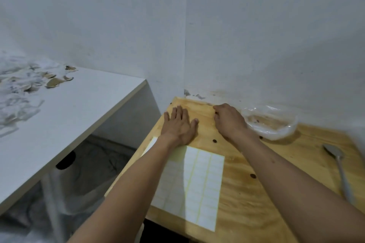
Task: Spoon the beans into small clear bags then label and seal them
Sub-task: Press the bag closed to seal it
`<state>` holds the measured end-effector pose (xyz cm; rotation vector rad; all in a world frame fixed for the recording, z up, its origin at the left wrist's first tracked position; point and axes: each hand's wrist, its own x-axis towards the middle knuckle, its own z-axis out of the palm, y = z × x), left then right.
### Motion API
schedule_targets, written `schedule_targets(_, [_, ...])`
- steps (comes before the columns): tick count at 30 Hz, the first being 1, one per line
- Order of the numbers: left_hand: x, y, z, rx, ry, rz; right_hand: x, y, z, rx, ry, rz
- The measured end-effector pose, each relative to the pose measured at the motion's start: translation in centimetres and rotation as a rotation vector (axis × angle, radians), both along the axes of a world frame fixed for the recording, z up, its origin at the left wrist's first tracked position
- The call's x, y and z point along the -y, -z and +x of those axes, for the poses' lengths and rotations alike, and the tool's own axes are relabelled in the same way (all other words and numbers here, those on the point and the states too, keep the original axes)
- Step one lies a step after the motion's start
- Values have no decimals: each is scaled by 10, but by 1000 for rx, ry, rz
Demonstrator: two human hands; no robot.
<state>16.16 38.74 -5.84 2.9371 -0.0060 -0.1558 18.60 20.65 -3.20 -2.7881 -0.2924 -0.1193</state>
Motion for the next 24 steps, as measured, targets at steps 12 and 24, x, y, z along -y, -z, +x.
schedule_targets(12, [-1, 0, 0, 15, 4, 5, 0, -14, -11, -215, 287, 885])
schedule_targets(24, [-1, -1, -3, 25, -3, -2, 34, -21, -81, -290, -7, 355])
